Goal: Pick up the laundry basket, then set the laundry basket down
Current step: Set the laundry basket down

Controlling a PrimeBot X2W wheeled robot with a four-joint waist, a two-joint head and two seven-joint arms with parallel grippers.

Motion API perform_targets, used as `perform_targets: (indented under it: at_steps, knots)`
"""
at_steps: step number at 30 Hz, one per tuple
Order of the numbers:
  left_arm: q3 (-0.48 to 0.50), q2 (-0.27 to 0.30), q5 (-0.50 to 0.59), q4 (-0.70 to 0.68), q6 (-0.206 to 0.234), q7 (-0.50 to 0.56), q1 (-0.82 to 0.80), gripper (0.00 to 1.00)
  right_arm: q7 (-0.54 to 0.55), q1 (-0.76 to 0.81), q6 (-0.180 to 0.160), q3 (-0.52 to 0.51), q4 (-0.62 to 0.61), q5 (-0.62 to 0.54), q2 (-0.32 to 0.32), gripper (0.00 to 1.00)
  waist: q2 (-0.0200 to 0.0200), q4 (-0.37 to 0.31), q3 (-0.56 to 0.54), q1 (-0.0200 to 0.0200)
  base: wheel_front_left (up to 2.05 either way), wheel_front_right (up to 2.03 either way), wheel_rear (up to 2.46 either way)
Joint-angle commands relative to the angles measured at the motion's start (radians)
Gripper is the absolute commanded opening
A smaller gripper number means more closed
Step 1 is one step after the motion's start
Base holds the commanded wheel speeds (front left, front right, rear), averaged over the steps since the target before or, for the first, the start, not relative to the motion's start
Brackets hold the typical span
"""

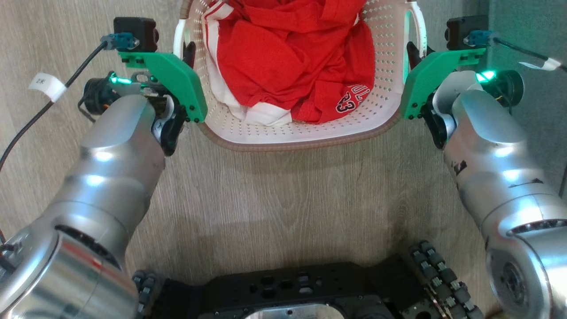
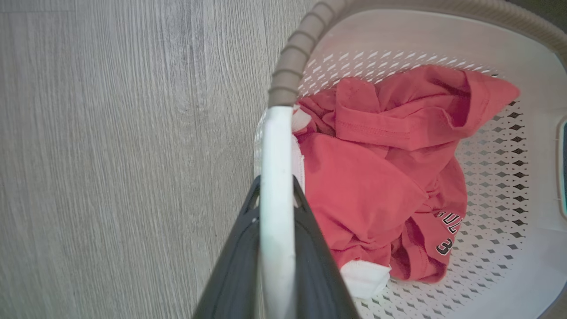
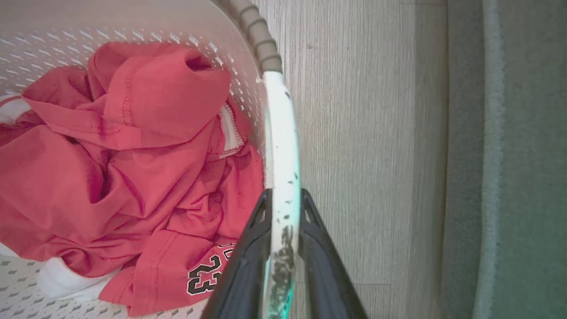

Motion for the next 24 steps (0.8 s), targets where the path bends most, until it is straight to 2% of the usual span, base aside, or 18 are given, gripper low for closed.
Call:
perform_targets:
  at_steps: [1,24]
  knots:
    - [0.007,0.062,-0.007,0.015,-0.001,0.003,-0.013,0.0,0.007,0.03,-0.019,-0.002,-0.003,-0.012,-0.043,0.0,-0.0001,0.001,0.004,0.0,0.0,0.0,0.0]
    - [-0.004,0.056,-0.023,0.015,-0.006,0.012,-0.011,0.0,0.009,0.034,-0.019,-0.009,-0.003,-0.021,-0.042,0.0,-0.0001,0.007,0.001,0.0,0.0,0.0,0.0]
